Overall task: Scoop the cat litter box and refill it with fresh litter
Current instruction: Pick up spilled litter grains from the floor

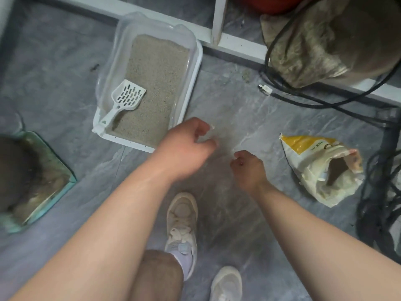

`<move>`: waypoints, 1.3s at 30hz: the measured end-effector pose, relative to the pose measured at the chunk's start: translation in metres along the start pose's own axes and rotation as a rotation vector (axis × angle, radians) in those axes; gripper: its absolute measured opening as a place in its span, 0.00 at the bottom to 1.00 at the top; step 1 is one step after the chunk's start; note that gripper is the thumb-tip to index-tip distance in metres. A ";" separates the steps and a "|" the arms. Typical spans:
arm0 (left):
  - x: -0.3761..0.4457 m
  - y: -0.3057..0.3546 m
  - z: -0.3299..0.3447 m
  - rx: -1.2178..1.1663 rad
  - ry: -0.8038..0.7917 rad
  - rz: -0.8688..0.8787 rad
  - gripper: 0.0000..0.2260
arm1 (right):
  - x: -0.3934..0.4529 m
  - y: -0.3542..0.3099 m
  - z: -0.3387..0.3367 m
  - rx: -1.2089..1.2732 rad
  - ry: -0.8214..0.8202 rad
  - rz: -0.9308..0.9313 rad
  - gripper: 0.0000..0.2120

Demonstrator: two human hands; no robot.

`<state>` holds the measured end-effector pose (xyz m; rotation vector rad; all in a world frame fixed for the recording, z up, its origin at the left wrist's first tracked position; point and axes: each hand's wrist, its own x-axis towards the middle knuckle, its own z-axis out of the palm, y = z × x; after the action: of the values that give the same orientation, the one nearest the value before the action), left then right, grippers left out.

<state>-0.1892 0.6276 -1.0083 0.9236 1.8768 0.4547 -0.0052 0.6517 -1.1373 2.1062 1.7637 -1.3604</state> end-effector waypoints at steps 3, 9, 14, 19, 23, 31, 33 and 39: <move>0.013 -0.001 -0.005 -0.020 -0.119 -0.008 0.16 | 0.000 0.000 0.015 0.003 0.013 -0.051 0.16; 0.069 0.000 -0.020 -0.087 -0.139 0.100 0.10 | 0.014 0.020 0.024 -0.041 0.005 -0.122 0.17; 0.101 -0.031 0.007 -0.007 -0.076 0.226 0.10 | 0.066 0.033 0.002 -0.230 0.082 -0.213 0.15; 0.098 -0.098 0.051 -0.245 -0.034 0.283 0.10 | 0.088 0.038 -0.001 -0.316 0.112 -0.286 0.14; 0.086 -0.149 0.088 -0.479 -0.025 0.136 0.08 | 0.079 0.051 0.026 -0.242 0.057 -0.295 0.13; 0.096 -0.206 0.128 -0.956 -0.015 -0.177 0.10 | 0.096 0.061 0.063 -0.229 0.047 -0.298 0.10; 0.101 -0.210 0.130 -0.987 0.008 -0.212 0.08 | 0.101 0.058 0.065 -0.232 0.045 -0.293 0.09; 0.111 -0.223 0.124 -1.061 0.014 -0.277 0.10 | 0.133 0.032 0.066 -0.395 0.118 -0.356 0.12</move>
<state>-0.1979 0.5596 -1.2780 -0.0493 1.4151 1.1183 -0.0235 0.7050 -1.2786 1.7514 2.3116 -0.8529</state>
